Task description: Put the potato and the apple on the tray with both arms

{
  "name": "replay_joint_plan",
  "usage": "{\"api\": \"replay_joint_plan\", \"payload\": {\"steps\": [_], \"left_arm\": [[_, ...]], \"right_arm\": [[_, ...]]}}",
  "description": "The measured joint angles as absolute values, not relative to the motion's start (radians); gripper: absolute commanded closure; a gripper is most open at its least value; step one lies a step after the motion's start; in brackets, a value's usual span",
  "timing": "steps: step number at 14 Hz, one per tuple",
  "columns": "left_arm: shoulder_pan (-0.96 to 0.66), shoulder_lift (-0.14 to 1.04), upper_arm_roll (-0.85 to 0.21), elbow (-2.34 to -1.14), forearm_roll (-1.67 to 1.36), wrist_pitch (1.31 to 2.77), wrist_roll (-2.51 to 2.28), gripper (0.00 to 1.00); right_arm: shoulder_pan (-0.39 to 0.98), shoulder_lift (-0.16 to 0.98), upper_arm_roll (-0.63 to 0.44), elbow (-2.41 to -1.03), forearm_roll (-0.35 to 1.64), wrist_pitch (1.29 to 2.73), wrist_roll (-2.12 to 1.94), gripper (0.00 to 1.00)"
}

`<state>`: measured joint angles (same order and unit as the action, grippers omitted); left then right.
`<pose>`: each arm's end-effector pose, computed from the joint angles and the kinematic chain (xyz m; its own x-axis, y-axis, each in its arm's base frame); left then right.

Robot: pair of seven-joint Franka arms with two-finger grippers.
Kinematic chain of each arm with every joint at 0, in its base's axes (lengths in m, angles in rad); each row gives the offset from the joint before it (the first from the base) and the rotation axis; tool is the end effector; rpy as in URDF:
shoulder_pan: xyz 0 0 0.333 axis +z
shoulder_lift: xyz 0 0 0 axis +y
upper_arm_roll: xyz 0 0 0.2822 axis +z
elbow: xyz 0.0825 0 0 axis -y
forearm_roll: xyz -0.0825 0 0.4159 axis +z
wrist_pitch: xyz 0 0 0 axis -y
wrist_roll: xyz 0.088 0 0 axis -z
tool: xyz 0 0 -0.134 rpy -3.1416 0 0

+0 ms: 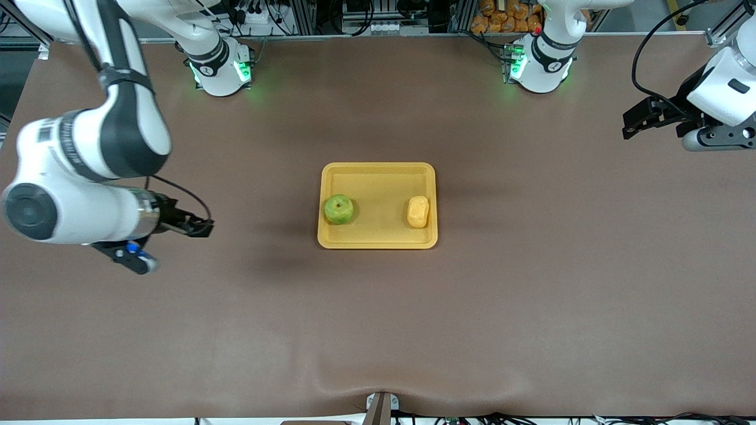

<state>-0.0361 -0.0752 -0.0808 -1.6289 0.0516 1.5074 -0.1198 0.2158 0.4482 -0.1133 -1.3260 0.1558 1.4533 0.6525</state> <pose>0.5541 -0.0592 0.5724 0.9992 0.0066 -0.0392 0.0041 -0.9980 -0.0628 0.6549 0.1002 0.3956 0.7995 -0.5140 -0.3109 -0.5078 -0.8548 0.1073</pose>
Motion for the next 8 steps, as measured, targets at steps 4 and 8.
{"api": "replay_joint_plan", "payload": {"steps": [4,8], "left_arm": [[-0.034,-0.077,-0.079,-1.627,0.052,1.507,-0.120,0.00],[-0.028,-0.078,-0.079,-1.626,0.052,1.507,-0.120,0.00]], "right_arm": [[0.142,0.448,-0.113,-1.298,0.156,1.403,0.548,0.00],[0.084,0.448,-0.112,-1.234,0.152,1.363,0.426,0.00]]}}
